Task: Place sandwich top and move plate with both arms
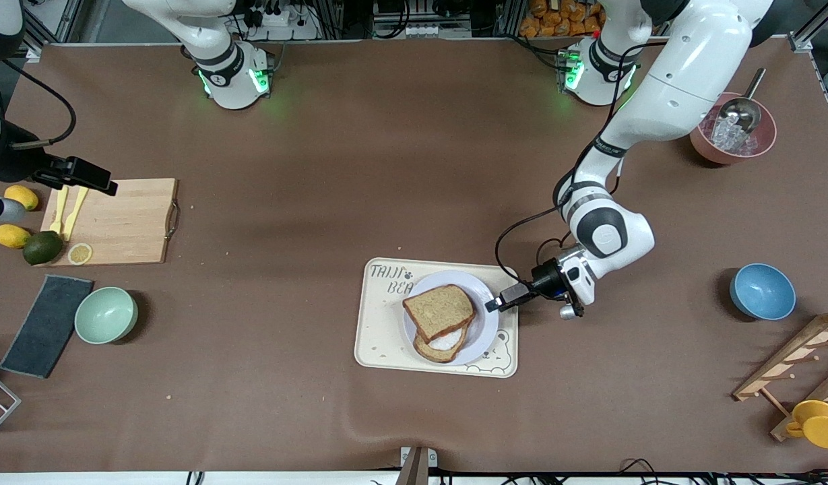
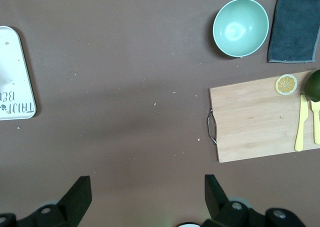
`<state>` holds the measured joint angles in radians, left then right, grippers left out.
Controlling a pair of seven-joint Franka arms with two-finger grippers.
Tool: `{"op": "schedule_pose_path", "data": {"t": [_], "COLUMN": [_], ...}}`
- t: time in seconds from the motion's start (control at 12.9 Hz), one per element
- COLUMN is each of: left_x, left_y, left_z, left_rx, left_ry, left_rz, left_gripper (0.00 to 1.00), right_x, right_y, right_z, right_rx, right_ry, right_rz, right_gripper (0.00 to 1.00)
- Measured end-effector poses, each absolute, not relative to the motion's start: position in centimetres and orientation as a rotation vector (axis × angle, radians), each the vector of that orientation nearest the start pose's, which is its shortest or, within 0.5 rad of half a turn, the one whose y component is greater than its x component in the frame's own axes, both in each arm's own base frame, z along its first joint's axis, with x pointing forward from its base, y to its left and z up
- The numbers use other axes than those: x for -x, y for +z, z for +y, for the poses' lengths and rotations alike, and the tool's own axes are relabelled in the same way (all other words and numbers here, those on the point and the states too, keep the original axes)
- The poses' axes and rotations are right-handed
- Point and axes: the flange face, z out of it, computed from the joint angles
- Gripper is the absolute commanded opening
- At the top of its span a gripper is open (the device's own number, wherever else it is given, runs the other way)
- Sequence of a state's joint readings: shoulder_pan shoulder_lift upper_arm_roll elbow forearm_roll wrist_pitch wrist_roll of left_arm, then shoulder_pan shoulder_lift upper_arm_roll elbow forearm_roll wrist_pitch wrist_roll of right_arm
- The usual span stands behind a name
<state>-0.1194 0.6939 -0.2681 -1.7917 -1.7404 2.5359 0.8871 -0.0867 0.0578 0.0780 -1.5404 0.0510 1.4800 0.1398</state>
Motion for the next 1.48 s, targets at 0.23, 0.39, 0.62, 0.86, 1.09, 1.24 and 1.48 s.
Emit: {"op": "schedule_pose_path", "data": {"t": [0.23, 0.39, 0.62, 0.86, 1.09, 1.24, 1.48], "left_x": [-61.2, -61.5, -62.5, -63.6, -63.3, -63.1, -62.7], "left_y": [18.5, 19.3, 21.1, 23.5, 25.0, 25.3, 26.2], "left_z": [-21.3, -20.0, -15.9, -9.8, -7.4, -6.8, -4.6], "left_rx": [-2.146, -2.2, -2.287, -2.386, -2.459, -2.505, -2.578], "left_ry": [0.324, 0.352, 0.409, 0.481, 0.499, 0.494, 0.434], "left_rz": [0.304, 0.243, 0.129, 0.024, -0.086, -0.173, -0.325], "left_gripper": [1.0, 1.0, 1.0, 1.0, 1.0, 1.0, 1.0], "right_x": [-56.1, -56.1, -56.2, -56.4, -56.6, -56.6, -56.6], "right_y": [59.9, 59.9, 59.9, 60.1, 60.3, 60.3, 60.3], "right_z": [0.0, 0.0, 0.0, -0.1, -0.4, -0.4, -0.5], "right_rx": [3.08, 3.08, 3.08, 3.082, 3.105, 3.112, 3.114], "right_ry": [0.188, 0.188, 0.187, 0.158, 0.122, 0.119, 0.119], "right_rz": [0.226, 0.226, 0.226, 0.227, 0.221, 0.196, 0.188], "right_gripper": [1.0, 1.0, 1.0, 1.0, 1.0, 1.0, 1.0]}}
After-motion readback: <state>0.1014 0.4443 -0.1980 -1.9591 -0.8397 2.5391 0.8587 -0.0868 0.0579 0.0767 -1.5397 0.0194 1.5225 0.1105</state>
